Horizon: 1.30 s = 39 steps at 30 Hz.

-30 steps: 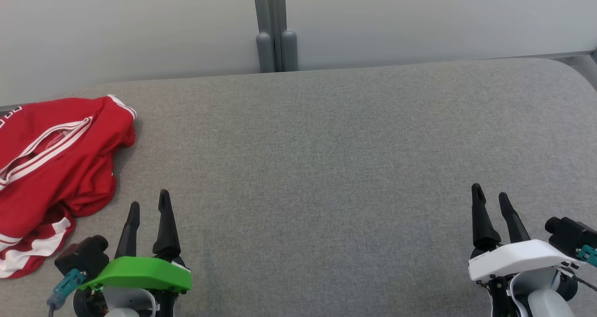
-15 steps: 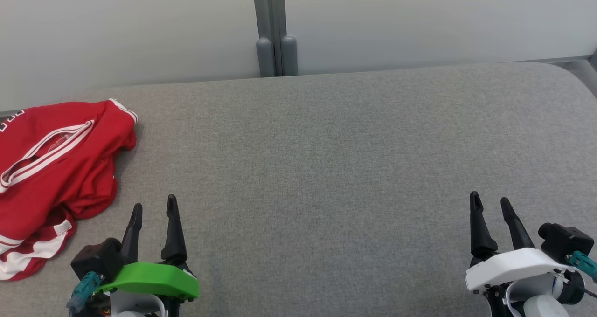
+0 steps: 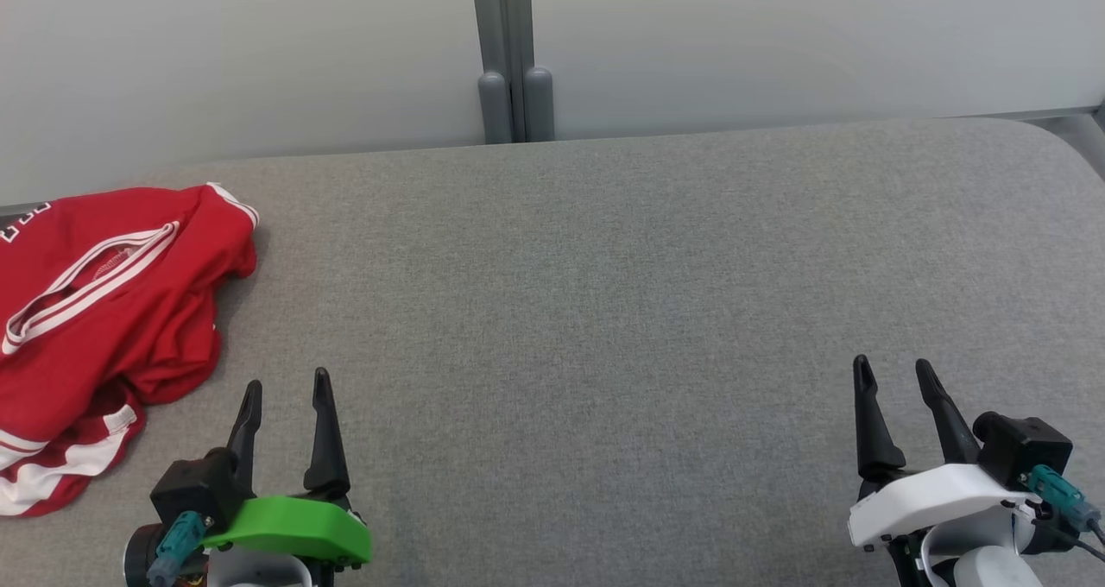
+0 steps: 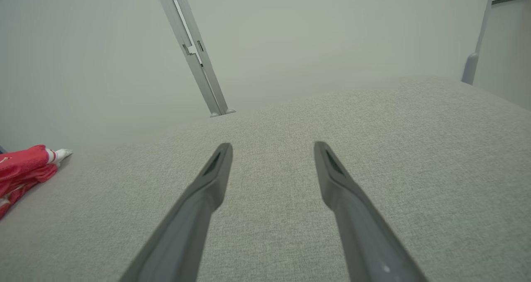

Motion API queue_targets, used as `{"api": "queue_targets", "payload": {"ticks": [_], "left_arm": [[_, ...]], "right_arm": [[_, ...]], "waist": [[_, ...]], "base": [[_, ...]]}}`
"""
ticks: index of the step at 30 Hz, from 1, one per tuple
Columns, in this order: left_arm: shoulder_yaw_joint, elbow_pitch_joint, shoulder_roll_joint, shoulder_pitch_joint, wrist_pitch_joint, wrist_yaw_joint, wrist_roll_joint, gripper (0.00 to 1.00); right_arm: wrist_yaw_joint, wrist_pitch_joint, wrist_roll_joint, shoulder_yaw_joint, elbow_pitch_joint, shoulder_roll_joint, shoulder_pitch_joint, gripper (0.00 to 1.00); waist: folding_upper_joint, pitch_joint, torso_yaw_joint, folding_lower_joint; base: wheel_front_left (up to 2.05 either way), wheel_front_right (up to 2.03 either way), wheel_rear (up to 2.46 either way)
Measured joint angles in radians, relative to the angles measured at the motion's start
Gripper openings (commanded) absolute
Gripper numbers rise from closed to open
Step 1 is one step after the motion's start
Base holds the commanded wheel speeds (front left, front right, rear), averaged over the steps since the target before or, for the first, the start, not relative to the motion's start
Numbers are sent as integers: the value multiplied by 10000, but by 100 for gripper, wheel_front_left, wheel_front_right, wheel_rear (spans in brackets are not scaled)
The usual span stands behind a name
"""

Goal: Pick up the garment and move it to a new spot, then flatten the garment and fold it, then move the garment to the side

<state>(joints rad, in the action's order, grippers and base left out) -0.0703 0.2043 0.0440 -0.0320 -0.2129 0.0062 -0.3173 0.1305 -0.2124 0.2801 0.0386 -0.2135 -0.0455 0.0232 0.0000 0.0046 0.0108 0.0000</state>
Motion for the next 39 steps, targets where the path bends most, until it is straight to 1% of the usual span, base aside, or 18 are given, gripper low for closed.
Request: {"api": "queue_targets", "payload": {"ticks": [12, 27, 39], "left_arm": [[-90, 230, 12, 6, -230, -13, 479, 100], [-232, 430, 25, 6, -506, 90, 1294, 100], [-226, 577, 27, 0, -512, 90, 1200, 100]], "right_arm": [[0, -228, -1070, -224, -217, -12, -101, 100], [2, -502, -2042, -236, -196, -21, -109, 100], [2, -502, -2038, -232, -228, -23, -115, 100]], "waist": [[0, -16, 26, 0], [0, 42, 60, 0], [0, 43, 120, 0]], "base": [[0, 0, 0], [0, 0, 0], [0, 0, 0]]}}
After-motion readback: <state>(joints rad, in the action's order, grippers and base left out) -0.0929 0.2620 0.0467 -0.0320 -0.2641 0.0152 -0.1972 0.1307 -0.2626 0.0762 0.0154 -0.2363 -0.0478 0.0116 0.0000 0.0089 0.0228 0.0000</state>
